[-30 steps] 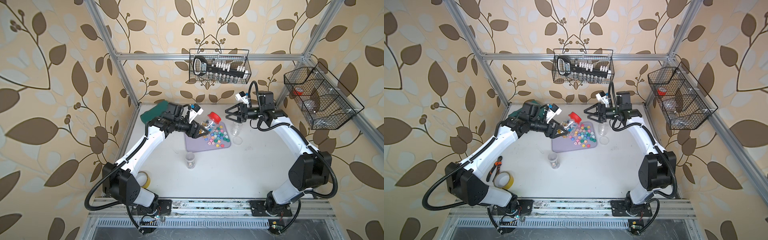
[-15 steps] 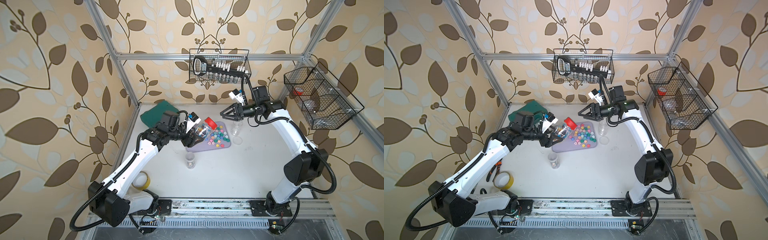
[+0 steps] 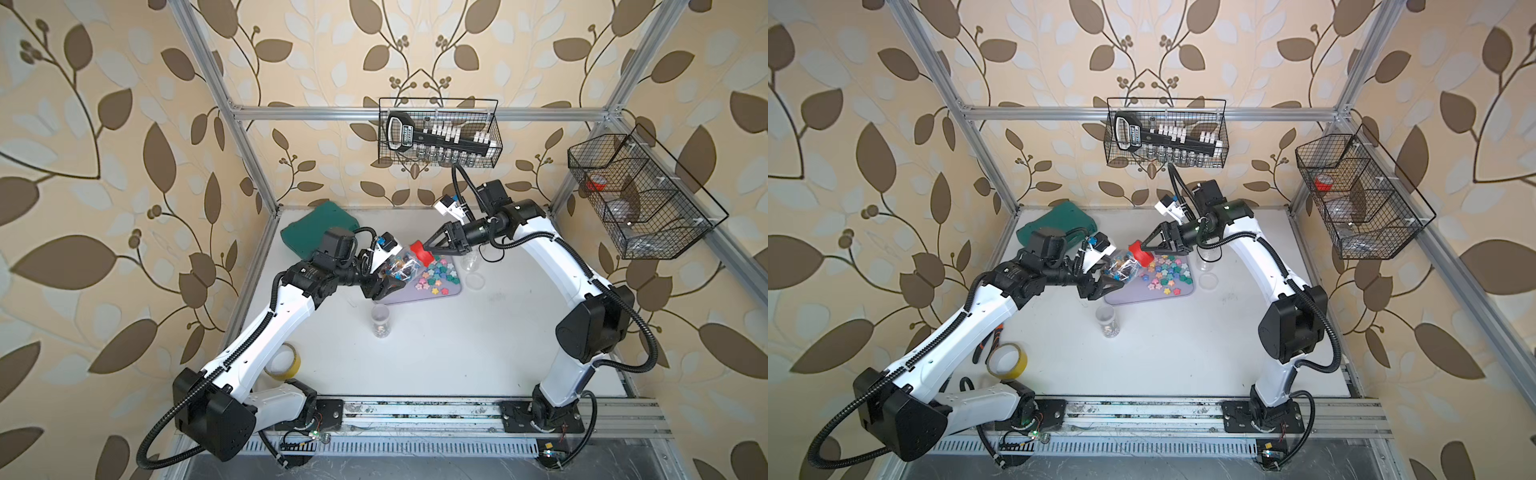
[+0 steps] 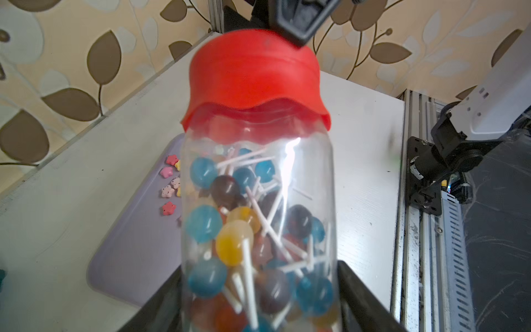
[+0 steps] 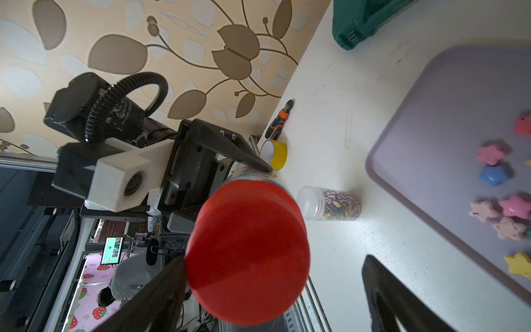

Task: Pour the candies out of the jar
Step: Unscrew the lid from the jar.

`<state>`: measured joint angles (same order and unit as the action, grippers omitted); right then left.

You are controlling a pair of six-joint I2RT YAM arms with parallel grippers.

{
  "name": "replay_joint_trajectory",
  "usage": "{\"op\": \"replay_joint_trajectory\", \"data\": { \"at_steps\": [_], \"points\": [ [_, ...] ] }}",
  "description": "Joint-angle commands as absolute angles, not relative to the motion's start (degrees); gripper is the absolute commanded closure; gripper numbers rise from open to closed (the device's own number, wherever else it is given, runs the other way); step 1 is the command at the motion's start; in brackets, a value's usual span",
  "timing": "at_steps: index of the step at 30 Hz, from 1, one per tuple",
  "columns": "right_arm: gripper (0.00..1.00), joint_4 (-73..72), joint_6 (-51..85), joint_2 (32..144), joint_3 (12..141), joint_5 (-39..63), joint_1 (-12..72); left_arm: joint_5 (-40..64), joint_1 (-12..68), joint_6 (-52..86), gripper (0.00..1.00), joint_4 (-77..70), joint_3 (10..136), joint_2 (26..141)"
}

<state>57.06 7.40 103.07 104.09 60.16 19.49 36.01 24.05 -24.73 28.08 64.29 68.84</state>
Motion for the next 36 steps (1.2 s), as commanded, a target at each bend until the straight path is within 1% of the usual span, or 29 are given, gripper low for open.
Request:
{"op": "replay_joint_trajectory", "data": {
  "at_steps": [1,9,13,16,18,19,21,24,28,31,36],
  "points": [
    [0.12,58.9,5.2,104.4,106.7,60.3,20.7,39.6,24.5,-26.8,0.53,23.8,64.3,67.1],
    [0.22,59.1,4.9,105.1,108.4,60.4,21.0,40.2,24.6,-27.0,0.52,24.5,64.4,67.6],
    [0.31,59.3,4.8,105.3,108.1,61.0,21.0,40.5,24.6,-26.7,0.52,24.3,64.4,67.8],
    [0.35,59.4,4.6,105.1,107.6,61.4,21.0,40.5,24.6,-26.6,0.52,23.9,64.3,67.8],
    [0.33,59.3,4.5,104.9,107.2,61.9,21.1,40.5,24.6,-26.1,0.52,23.6,64.2,68.0],
    [0.29,59.3,4.5,104.8,107.1,62.1,21.1,40.6,24.6,-26.1,0.52,23.4,64.2,68.0],
    [0.27,59.4,4.4,104.7,106.7,62.1,21.2,40.6,24.6,-25.5,0.52,23.0,64.2,68.1],
    [0.33,59.3,4.2,104.5,106.4,61.9,21.1,40.7,24.6,-24.9,0.52,22.5,64.2,68.4],
    [0.45,59.2,3.9,104.2,106.4,62.4,21.1,41.0,24.6,-24.3,0.52,22.0,64.2,68.8],
    [0.52,58.6,3.9,103.7,106.0,62.4,21.1,41.3,24.5,-23.4,0.52,20.7,63.7,68.9],
    [0.56,54.6,5.1,102.0,103.7,62.3,21.1,42.6,24.6,-21.2,0.52,18.7,63.6,69.8]
  ]
}}
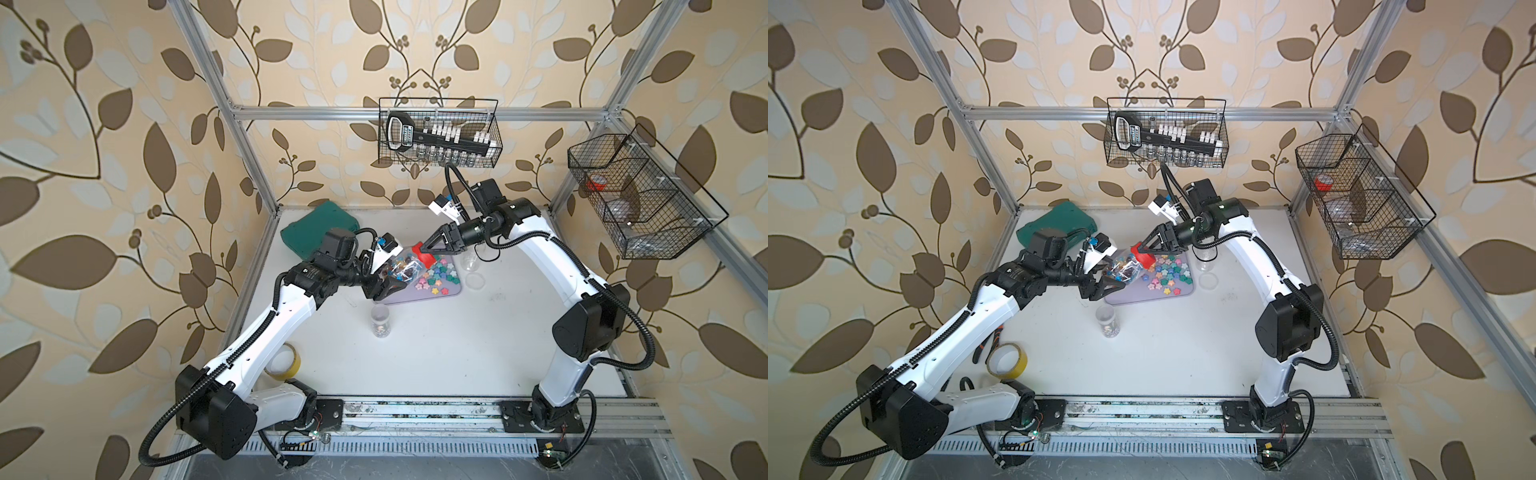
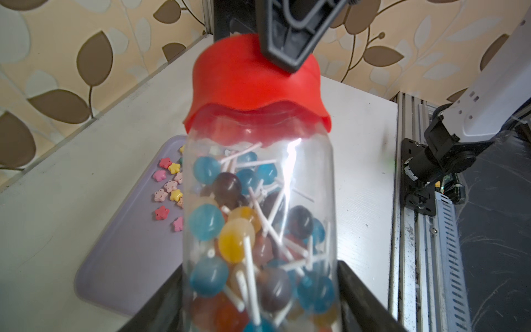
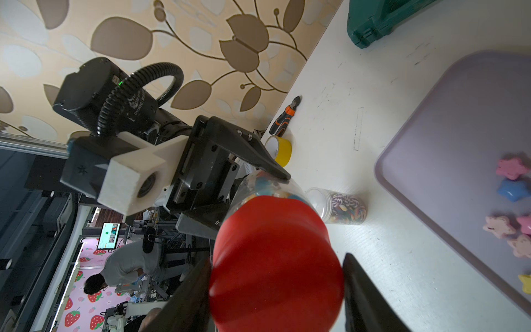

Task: Pour the candies out of the jar
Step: Unscrew the lid from the jar.

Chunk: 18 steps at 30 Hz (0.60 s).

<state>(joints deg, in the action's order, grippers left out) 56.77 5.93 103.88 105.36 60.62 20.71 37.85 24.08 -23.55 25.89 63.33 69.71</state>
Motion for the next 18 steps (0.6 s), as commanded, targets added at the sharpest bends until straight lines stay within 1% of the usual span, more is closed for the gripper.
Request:
{"op": "replay_joint_trajectory", "data": {
  "at_steps": [1,4,8,13,18],
  "points": [
    [0.58,53.6,5.2,101.5,103.1,62.3,21.1,43.0,24.6,-20.7,0.52,18.3,63.8,70.1],
    [0.61,50.1,5.4,100.1,101.3,62.6,21.1,44.5,24.6,-19.1,0.53,16.7,63.9,70.6],
    [0.62,46.5,4.4,98.9,99.7,62.3,21.2,45.9,24.4,-17.6,0.52,15.9,64.6,71.5],
    [0.63,41.2,3.1,96.6,95.5,65.5,21.1,50.2,23.3,-16.5,0.52,16.3,66.4,73.0],
    [0.63,40.4,0.9,95.5,93.2,66.4,21.1,53.6,22.7,-16.1,0.53,16.9,68.5,75.1]
  ]
}}
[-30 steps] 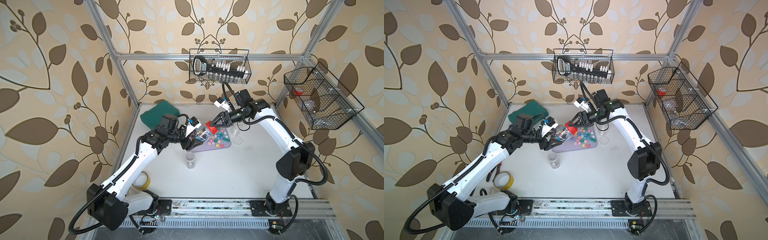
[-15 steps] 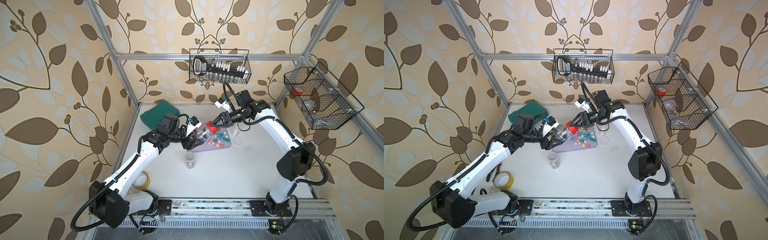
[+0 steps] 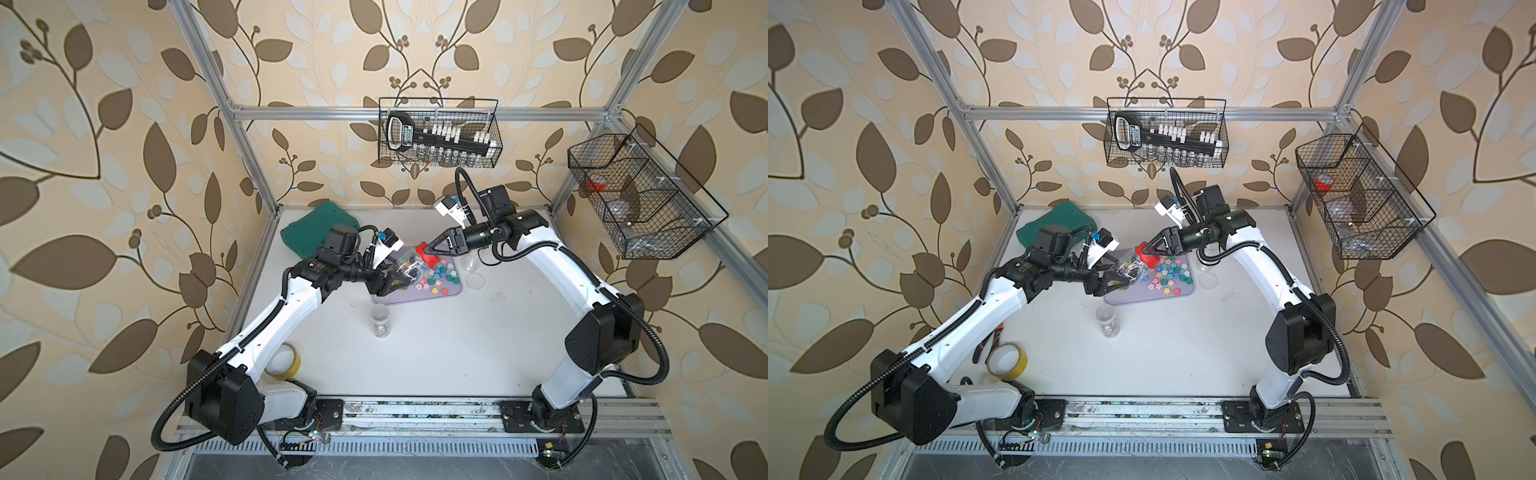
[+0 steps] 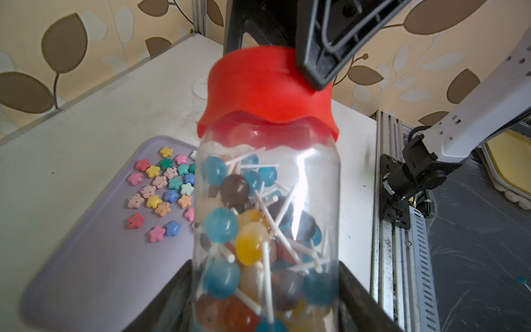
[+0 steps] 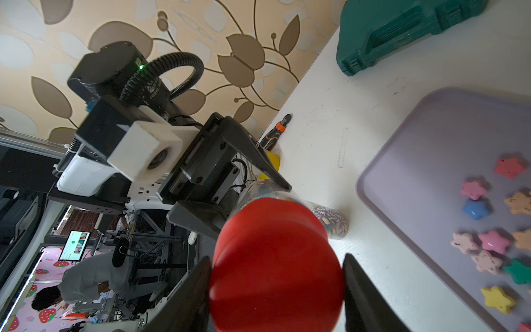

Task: Pour the candies out of the jar
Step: Unscrew the lid from the jar.

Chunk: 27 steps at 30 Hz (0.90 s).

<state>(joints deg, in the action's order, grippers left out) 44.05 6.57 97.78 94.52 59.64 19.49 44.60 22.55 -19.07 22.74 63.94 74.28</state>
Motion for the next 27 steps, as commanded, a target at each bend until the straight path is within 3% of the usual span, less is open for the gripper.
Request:
{"op": "replay_joint_trajectory", "data": {
  "at_steps": [1,12,27],
  "points": [
    [0.63,40.4,0.7,95.4,92.9,66.4,21.1,54.4,22.7,-16.0,0.53,17.2,69.0,75.6],
    [0.67,40.3,3.9,96.6,94.5,68.2,20.2,57.0,22.7,-18.3,0.52,21.8,70.2,77.5],
    [0.72,43.8,8.7,98.7,98.2,66.5,20.0,55.9,22.7,-20.0,0.34,23.3,69.8,78.3]
  ]
}}
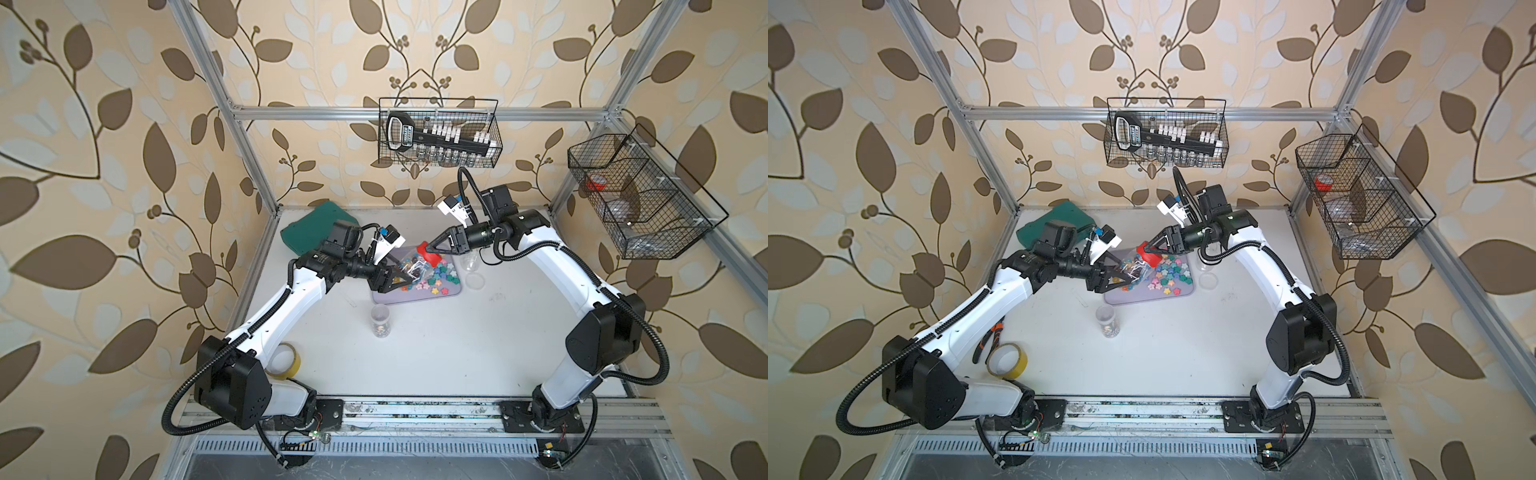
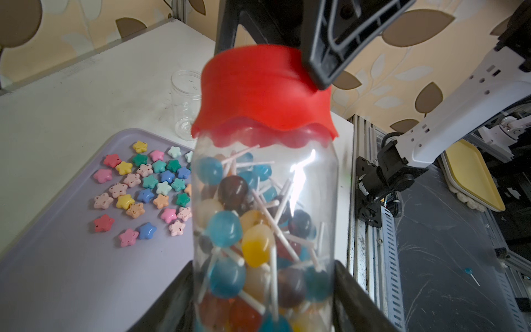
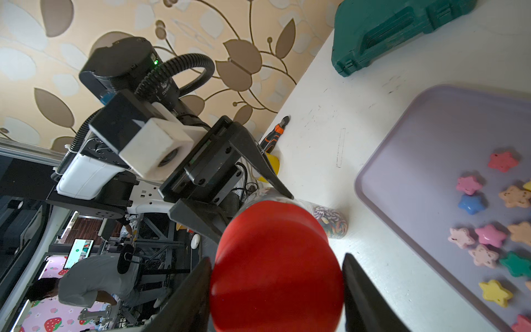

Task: Pour the candies out of the jar
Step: Unscrew the lid from the jar.

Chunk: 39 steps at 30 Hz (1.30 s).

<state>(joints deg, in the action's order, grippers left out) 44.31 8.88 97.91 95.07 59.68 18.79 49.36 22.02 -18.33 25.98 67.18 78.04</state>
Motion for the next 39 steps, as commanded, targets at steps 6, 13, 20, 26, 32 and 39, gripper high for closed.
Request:
{"op": "replay_joint_trajectory", "data": {
  "at_steps": [6,13,20,26,32,39],
  "points": [
    [0.74,44.6,8.5,99.1,98.7,65.9,20.0,55.5,22.7,-20.3,0.33,23.7,69.7,78.3],
    [0.76,44.9,8.5,99.4,99.0,65.7,20.0,55.3,22.7,-20.5,0.27,23.7,69.7,78.5],
    [0.78,45.6,9.2,99.9,100.0,65.8,20.0,55.3,22.7,-21.1,0.15,24.4,69.8,79.0],
    [0.78,45.8,9.3,100.2,100.6,65.5,20.0,55.2,22.7,-21.6,0.17,25.3,70.0,79.5],
    [0.78,46.0,9.2,100.3,100.7,65.1,19.5,54.9,22.7,-22.1,0.28,26.0,70.1,79.6],
    [0.78,46.2,9.3,100.3,101.5,65.5,19.0,54.9,22.7,-22.4,0.39,26.7,70.5,80.2]
  ]
}}
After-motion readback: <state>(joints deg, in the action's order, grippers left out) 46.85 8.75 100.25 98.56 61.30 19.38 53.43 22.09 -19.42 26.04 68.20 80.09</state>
